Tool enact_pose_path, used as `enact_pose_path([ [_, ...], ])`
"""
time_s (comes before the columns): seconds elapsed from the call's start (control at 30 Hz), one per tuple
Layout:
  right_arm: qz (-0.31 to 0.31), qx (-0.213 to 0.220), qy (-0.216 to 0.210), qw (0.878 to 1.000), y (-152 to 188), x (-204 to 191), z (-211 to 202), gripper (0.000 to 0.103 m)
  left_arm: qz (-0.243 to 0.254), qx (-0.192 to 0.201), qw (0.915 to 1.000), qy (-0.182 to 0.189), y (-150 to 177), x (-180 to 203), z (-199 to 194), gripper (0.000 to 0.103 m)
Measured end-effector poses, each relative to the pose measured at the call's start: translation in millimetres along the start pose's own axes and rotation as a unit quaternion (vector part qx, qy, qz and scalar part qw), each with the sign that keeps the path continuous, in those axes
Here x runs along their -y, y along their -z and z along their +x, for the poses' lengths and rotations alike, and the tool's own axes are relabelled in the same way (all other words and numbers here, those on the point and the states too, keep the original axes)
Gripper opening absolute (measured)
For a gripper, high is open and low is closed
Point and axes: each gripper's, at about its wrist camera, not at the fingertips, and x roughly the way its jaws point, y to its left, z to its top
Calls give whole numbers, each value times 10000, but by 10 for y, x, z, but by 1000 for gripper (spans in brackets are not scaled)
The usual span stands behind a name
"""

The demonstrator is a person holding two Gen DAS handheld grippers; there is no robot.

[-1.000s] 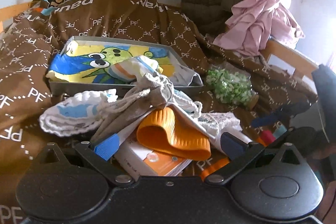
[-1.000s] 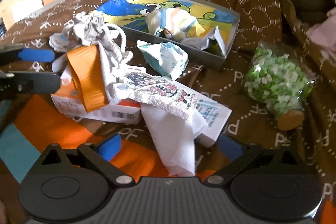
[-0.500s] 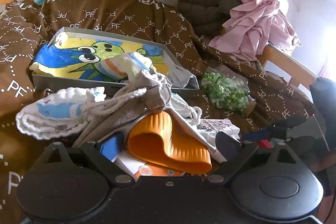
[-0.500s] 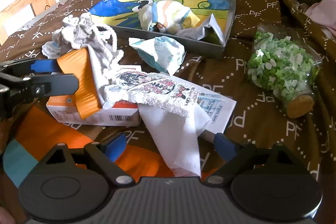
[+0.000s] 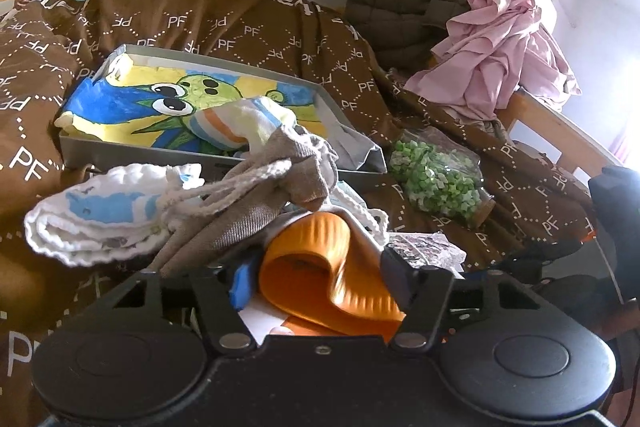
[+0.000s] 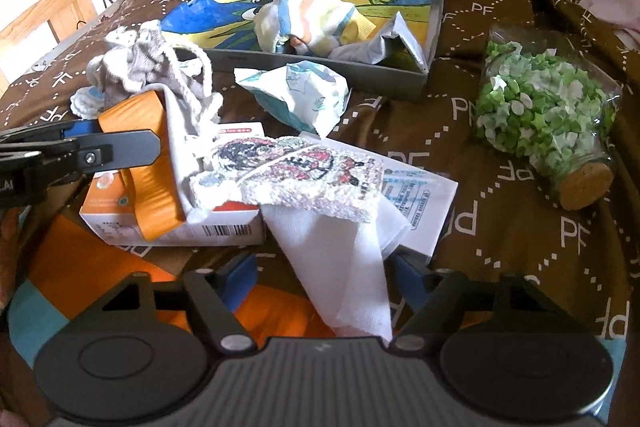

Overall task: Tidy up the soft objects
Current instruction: 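Grasp the orange silicone piece with the left tool while the right tool grasps a white tissue, then lift and carry the orange piece with the left tool while the right tool carries the tissue toward the tray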

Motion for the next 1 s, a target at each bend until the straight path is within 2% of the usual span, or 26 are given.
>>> enact_pose_path([
  [0.23,38,-16,-33,10000,-1,-10,1,51,168,-113,9998,50,15,75,8,44],
  [0.53,21,-61,6,10000,12,-20,-23,23,357,-350,9986,171,74,224,28,39],
  [0.7,-13,-140,37,9999,30,-17,-21,14,320,-471,9983,125,79,279,3,31],
  [0.87,301,-174,-189,9992,53,49,-74,11,186,-627,9978,72,59,317,-75,25],
  [1.0,630,30,-452,9970,62,128,-202,9,38,-691,9976,-45,49,337,-190,21],
])
